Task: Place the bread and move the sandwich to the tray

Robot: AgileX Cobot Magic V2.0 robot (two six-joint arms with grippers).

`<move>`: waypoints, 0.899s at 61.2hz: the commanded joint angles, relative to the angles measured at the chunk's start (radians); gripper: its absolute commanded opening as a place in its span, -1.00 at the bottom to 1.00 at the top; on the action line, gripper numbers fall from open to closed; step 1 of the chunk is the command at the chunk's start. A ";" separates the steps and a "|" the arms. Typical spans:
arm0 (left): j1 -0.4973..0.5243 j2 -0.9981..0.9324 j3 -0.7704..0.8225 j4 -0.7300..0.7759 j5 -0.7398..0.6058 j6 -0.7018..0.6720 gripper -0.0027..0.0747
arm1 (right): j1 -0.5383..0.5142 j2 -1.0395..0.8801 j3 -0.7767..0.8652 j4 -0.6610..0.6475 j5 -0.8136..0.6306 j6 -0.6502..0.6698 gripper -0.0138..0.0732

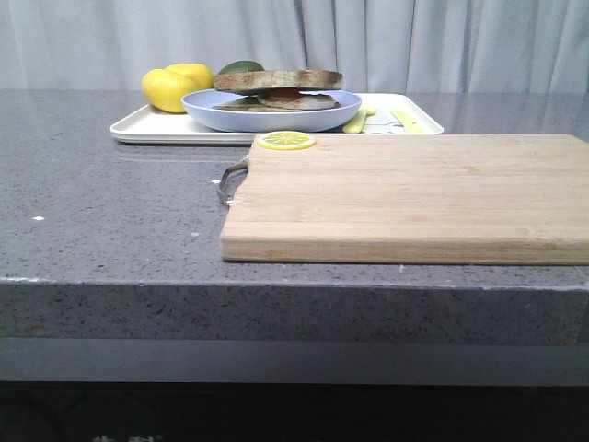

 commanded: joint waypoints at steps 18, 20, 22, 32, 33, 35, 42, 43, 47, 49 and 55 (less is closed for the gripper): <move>0.019 -0.010 0.013 0.008 -0.126 -0.009 -0.98 | -0.004 0.005 -0.025 -0.004 -0.084 -0.003 -0.82; 0.033 -0.023 0.034 0.008 -0.141 -0.009 -0.98 | -0.004 0.005 -0.025 -0.004 -0.084 -0.003 -0.82; 0.048 -0.039 0.057 0.008 -0.154 -0.009 -0.98 | -0.004 0.005 -0.025 -0.004 -0.084 -0.003 -0.82; 0.097 -0.100 0.182 0.008 -0.223 -0.009 -0.98 | -0.004 0.005 -0.025 -0.004 -0.084 -0.003 -0.82; 0.099 -0.100 0.190 0.008 -0.228 -0.009 -0.98 | -0.004 0.005 -0.025 -0.004 -0.084 -0.003 -0.82; 0.101 -0.100 0.211 0.008 -0.237 -0.009 -0.98 | -0.004 0.005 -0.025 -0.004 -0.084 -0.003 -0.82; 0.101 -0.102 0.279 0.008 -0.266 -0.009 -0.98 | -0.004 0.005 -0.025 -0.004 -0.084 -0.003 -0.82; 0.101 -0.102 0.290 0.008 -0.268 -0.009 -0.98 | -0.004 0.005 -0.025 -0.004 -0.084 -0.003 -0.82; 0.101 -0.102 0.329 0.008 -0.292 -0.009 -0.98 | -0.004 0.005 -0.025 -0.004 -0.084 -0.003 -0.82; 0.101 -0.102 0.348 0.008 -0.305 -0.009 -0.98 | -0.004 0.005 -0.025 -0.004 -0.084 -0.003 -0.82; 0.101 -0.102 0.401 0.008 -0.358 -0.009 -0.98 | -0.004 0.005 -0.025 -0.004 -0.084 -0.003 -0.82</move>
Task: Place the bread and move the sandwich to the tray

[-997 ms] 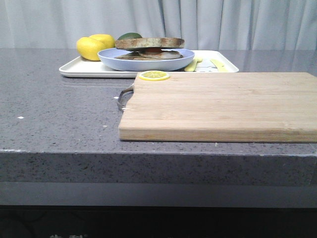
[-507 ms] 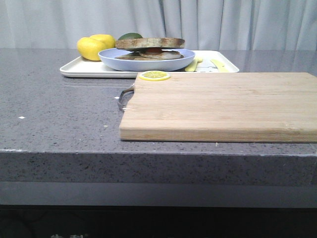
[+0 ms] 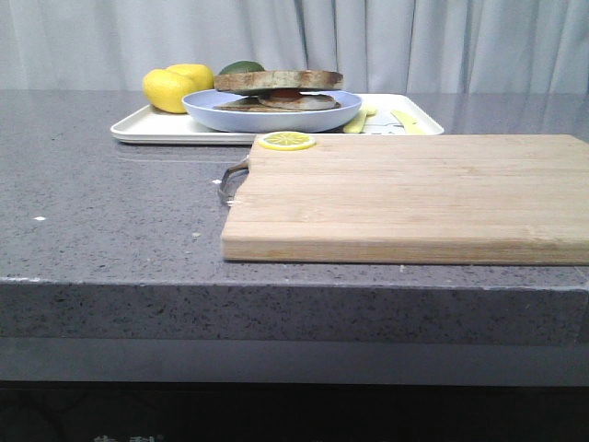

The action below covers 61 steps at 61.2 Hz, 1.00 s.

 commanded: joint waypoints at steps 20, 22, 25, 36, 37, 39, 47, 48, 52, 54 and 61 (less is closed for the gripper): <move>0.001 -0.022 0.035 0.001 -0.165 -0.007 -0.98 | -0.004 0.005 -0.027 -0.004 -0.082 -0.003 -0.82; 0.001 -0.022 0.035 0.001 -0.165 -0.007 -0.98 | -0.004 0.005 -0.027 -0.004 -0.082 -0.003 -0.82; 0.001 -0.022 0.035 0.001 -0.165 -0.007 -0.98 | -0.004 0.005 -0.027 -0.004 -0.082 -0.003 -0.82; 0.001 -0.022 0.035 0.001 -0.165 -0.007 -0.98 | -0.004 0.005 -0.027 -0.004 -0.082 -0.003 -0.82; 0.001 -0.022 0.035 0.001 -0.165 -0.007 -0.98 | -0.004 0.005 -0.027 -0.004 -0.082 -0.003 -0.82; 0.001 -0.022 0.035 0.001 -0.165 -0.007 -0.98 | -0.004 0.005 -0.027 -0.004 -0.082 -0.003 -0.82; 0.001 -0.022 0.035 0.001 -0.165 -0.007 -0.98 | -0.004 0.005 -0.027 -0.004 -0.082 -0.003 -0.82; 0.001 -0.022 0.035 0.001 -0.165 -0.007 -0.98 | -0.004 0.005 -0.027 -0.004 -0.082 -0.003 -0.82; 0.001 -0.022 0.035 0.001 -0.165 -0.007 -0.98 | -0.004 0.005 -0.027 -0.004 -0.082 -0.003 -0.82; 0.001 -0.022 0.035 0.001 -0.165 -0.007 -0.98 | -0.004 0.005 -0.027 -0.004 -0.082 -0.003 -0.82; 0.001 -0.022 0.035 0.001 -0.165 -0.007 -0.98 | -0.004 0.005 -0.027 -0.004 -0.082 -0.003 -0.82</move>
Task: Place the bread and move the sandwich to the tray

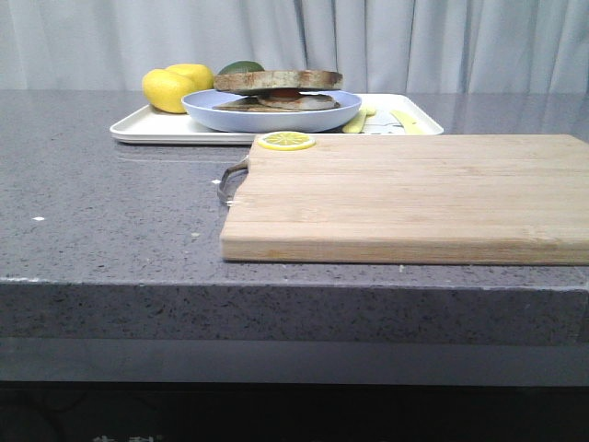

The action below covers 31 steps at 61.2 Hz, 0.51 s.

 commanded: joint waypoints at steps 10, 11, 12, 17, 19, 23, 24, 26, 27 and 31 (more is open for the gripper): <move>0.001 -0.022 0.000 0.001 -0.093 -0.007 -0.98 | -0.004 0.005 -0.027 -0.004 -0.082 -0.003 -0.82; 0.001 -0.022 0.000 0.001 -0.093 -0.007 -0.98 | -0.004 0.005 -0.027 -0.004 -0.082 -0.003 -0.82; 0.001 -0.022 0.000 0.001 -0.093 -0.007 -0.98 | -0.004 0.005 -0.027 -0.004 -0.082 -0.003 -0.82; 0.001 -0.022 0.000 0.001 -0.093 -0.007 -0.98 | -0.006 -0.002 -0.011 -0.007 -0.119 -0.027 -0.82; 0.001 -0.022 0.000 0.001 -0.093 -0.007 -0.98 | -0.008 -0.010 -0.001 0.000 -0.144 -0.048 -0.82; 0.001 -0.022 0.000 0.001 -0.093 -0.007 -0.98 | -0.023 -0.029 0.038 0.066 -0.220 -0.112 -0.82; 0.001 -0.022 0.000 0.001 -0.093 -0.007 -0.98 | -0.031 -0.036 0.048 0.083 -0.234 -0.127 -0.82; 0.001 -0.022 0.000 0.001 -0.093 -0.007 -0.98 | -0.045 -0.053 0.073 0.124 -0.268 -0.163 -0.82; 0.001 -0.022 0.000 0.001 -0.093 -0.007 -0.98 | -0.051 -0.061 0.084 0.140 -0.278 -0.180 -0.82; 0.001 -0.022 0.000 0.001 -0.093 -0.007 -0.98 | -0.078 -0.109 0.137 0.187 -0.305 -0.207 -0.82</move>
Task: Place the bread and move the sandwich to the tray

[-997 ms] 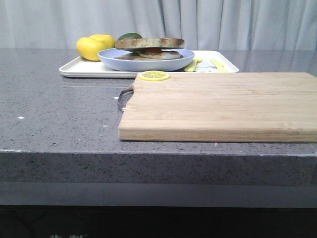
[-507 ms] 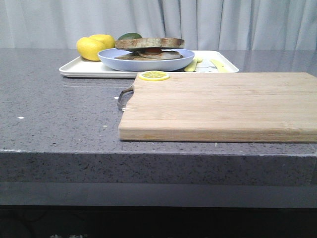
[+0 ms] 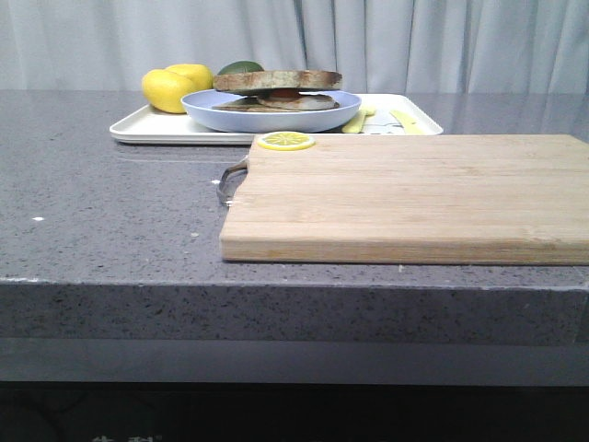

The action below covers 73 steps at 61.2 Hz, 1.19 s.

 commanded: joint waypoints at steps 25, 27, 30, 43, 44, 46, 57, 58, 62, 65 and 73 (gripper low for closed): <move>0.001 -0.022 0.000 0.001 -0.093 -0.007 -0.98 | -0.129 -0.316 0.268 0.126 0.032 -0.060 -0.82; 0.001 -0.020 0.000 0.001 -0.093 -0.007 -0.98 | -0.129 -0.316 0.268 0.126 0.041 -0.060 -0.82; 0.001 -0.020 0.000 0.001 -0.093 -0.007 -0.98 | -0.129 -0.317 0.268 0.126 0.044 -0.060 -0.82; 0.001 -0.020 0.000 0.001 -0.093 -0.007 -0.98 | -0.129 -0.317 0.268 0.126 0.044 -0.060 -0.82; 0.001 -0.020 0.000 0.001 -0.093 -0.007 -0.98 | -0.129 -0.317 0.268 0.126 0.044 -0.060 -0.82; 0.001 -0.020 0.000 0.001 -0.093 -0.007 -0.98 | -0.129 -0.317 0.268 0.126 0.044 -0.060 -0.82; 0.001 -0.020 0.000 0.001 -0.093 -0.007 -0.98 | -0.129 -0.317 0.268 0.126 0.044 -0.060 -0.82; 0.001 -0.020 0.000 0.001 -0.093 -0.007 -0.98 | -0.129 -0.317 0.268 0.126 0.044 -0.060 -0.82; 0.001 -0.020 0.000 0.001 -0.093 -0.007 -0.98 | -0.129 -0.317 0.268 0.126 0.044 -0.060 -0.82; 0.001 -0.020 0.000 0.001 -0.093 -0.007 -0.98 | -0.129 -0.317 0.268 0.126 0.044 -0.060 -0.82; 0.001 -0.020 0.000 0.001 -0.093 -0.007 -0.98 | -0.129 -0.317 0.268 0.126 0.044 -0.060 -0.82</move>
